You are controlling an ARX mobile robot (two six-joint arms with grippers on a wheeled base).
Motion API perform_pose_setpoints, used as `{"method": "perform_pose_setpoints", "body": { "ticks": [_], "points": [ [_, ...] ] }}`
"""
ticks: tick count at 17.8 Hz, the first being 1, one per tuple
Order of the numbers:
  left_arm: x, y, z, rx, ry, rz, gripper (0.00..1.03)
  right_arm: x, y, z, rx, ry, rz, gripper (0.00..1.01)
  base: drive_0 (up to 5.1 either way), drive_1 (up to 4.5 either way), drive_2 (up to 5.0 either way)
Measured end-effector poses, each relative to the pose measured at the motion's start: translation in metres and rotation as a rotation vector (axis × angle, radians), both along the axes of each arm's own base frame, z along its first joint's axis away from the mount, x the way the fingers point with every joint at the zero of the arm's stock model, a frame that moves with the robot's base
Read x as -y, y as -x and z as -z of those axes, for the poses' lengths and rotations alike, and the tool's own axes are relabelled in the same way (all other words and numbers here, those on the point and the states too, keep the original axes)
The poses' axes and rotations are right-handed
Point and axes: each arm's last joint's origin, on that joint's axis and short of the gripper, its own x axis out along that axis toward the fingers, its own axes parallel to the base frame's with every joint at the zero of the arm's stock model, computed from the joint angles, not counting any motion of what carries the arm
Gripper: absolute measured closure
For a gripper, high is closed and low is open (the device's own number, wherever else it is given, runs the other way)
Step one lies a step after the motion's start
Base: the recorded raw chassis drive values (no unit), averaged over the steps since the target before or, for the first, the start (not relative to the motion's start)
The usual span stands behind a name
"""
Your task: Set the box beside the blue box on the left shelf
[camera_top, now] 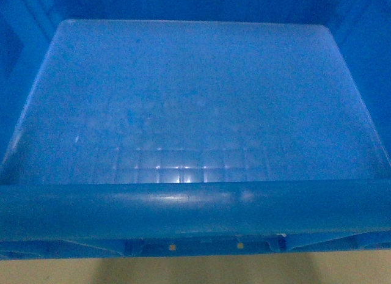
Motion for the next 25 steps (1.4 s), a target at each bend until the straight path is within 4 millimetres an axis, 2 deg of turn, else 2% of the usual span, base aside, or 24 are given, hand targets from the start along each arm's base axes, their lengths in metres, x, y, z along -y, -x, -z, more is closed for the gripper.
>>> {"method": "perform_pose_setpoints", "body": {
  "ticks": [21, 25],
  "points": [
    [0.0, 0.0, 0.0, 0.0, 0.0, -0.001, 0.92, -0.0002, -0.0001, -0.0001, 0.001, -0.002, -0.003, 0.84, 0.0, 4.25, -4.2],
    [0.0003, -0.0005, 0.0006, -0.004, -0.003, -0.001, 0.92, -0.0005, -0.0008, 0.0009, -0.004, 0.001, -0.002, 0.84, 0.0, 0.0, 0.0]
  ]
}}
